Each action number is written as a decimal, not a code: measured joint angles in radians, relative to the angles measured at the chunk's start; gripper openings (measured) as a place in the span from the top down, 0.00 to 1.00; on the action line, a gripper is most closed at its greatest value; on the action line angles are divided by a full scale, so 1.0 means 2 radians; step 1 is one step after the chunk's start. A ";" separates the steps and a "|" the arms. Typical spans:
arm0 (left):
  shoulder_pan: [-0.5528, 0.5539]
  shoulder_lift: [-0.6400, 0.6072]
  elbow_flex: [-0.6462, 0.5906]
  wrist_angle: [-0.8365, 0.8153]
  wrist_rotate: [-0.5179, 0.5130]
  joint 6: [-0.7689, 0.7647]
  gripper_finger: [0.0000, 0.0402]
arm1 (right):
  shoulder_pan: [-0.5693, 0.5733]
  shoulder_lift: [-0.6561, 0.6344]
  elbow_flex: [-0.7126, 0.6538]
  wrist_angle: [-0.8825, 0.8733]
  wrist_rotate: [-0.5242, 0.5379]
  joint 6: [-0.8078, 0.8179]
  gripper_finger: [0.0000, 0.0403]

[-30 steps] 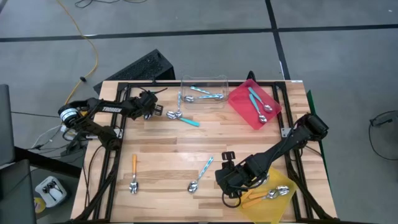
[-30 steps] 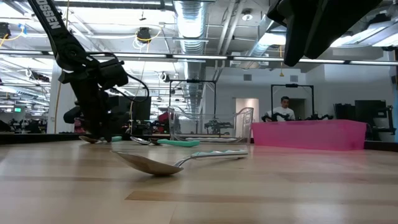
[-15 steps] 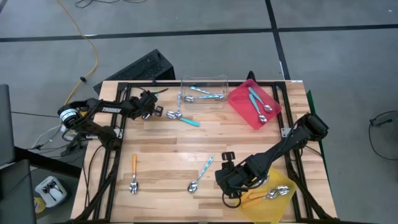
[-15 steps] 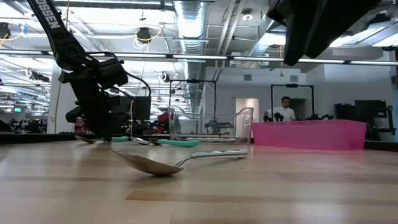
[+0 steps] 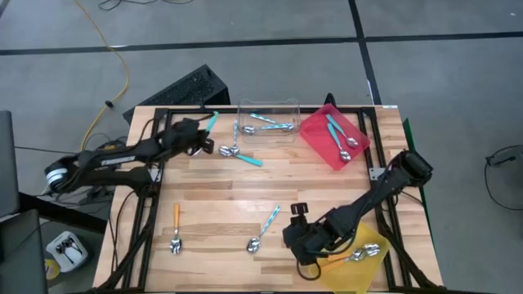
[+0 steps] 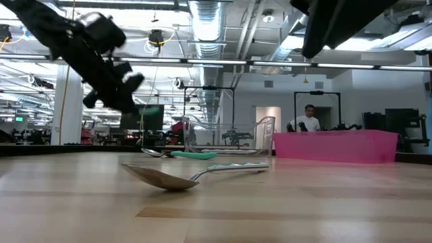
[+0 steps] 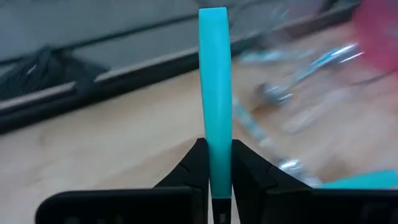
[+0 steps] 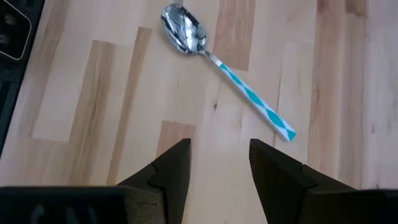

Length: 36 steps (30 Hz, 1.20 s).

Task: Sort silverware by color (type)
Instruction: Put the blue spoon into the red bin

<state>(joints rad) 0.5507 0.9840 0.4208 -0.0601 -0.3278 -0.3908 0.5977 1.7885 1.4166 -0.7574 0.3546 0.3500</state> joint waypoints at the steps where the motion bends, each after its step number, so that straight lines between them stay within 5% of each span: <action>1: -0.010 -0.018 -0.004 0.003 -0.006 -0.002 0.94 | 0.002 0.000 0.000 0.003 0.007 0.000 0.54; 16: -0.170 -0.253 -0.119 0.132 -0.059 -0.028 0.94 | -0.002 0.000 -0.065 0.151 0.035 -0.046 0.54; 21: -0.232 -0.271 -0.139 0.217 0.003 0.019 0.94 | -0.014 0.000 -0.065 0.174 0.038 -0.101 0.54; 30: -0.331 -0.269 -0.140 0.277 0.005 0.080 0.94 | -0.065 0.000 -0.065 0.290 0.061 -0.251 0.54; 36: -0.387 -0.266 -0.140 0.331 0.004 0.123 0.94 | -0.109 0.000 -0.065 0.417 -0.015 -0.307 0.57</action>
<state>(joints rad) -0.2238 0.4526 0.1417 0.6014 -0.3202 -0.1440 0.3803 1.7882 1.2865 0.0758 0.3247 -0.2637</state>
